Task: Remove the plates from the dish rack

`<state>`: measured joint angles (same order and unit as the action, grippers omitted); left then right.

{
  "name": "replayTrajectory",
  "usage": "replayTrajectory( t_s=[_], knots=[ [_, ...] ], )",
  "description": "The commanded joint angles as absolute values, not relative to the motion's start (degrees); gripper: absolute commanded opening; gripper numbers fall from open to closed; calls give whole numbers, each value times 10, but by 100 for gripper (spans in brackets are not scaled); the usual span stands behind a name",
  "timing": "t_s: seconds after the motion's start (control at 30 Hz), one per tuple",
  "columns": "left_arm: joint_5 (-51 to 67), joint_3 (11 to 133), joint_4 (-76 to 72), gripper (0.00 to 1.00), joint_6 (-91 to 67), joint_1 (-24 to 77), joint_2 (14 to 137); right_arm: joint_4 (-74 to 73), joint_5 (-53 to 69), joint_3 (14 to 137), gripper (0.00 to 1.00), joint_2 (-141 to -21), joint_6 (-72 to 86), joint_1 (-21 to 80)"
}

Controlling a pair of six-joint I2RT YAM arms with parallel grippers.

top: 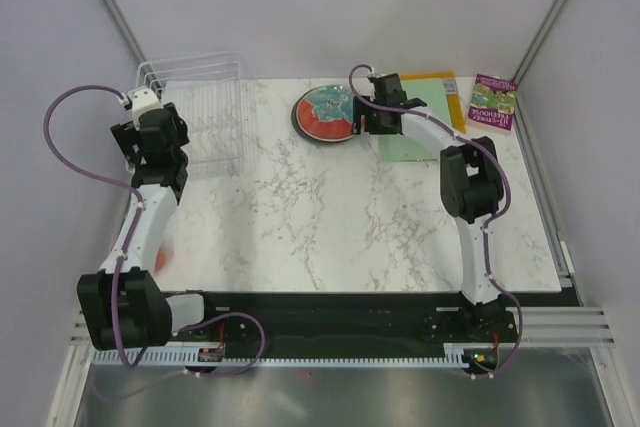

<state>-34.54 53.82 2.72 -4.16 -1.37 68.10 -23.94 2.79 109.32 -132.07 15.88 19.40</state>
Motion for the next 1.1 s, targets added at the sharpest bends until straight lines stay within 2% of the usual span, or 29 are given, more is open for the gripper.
replayTrajectory(
  t_s=[0.0,0.2,0.43,0.6,1.07],
  knots=[
    [-358,605,-40,96,-1,-80,750,-172,35,952,82,-1189,165,220],
    [-295,678,-38,95,-1,-133,823,-151,24,851,83,-1097,154,221],
    [-208,718,-5,93,-47,-181,884,-140,30,811,83,-1035,149,221],
    [-144,721,-3,91,-76,-220,917,-139,30,803,84,-1025,135,220],
    [-48,727,-10,87,-76,-237,986,-134,54,793,84,-1043,134,212]
  ],
)
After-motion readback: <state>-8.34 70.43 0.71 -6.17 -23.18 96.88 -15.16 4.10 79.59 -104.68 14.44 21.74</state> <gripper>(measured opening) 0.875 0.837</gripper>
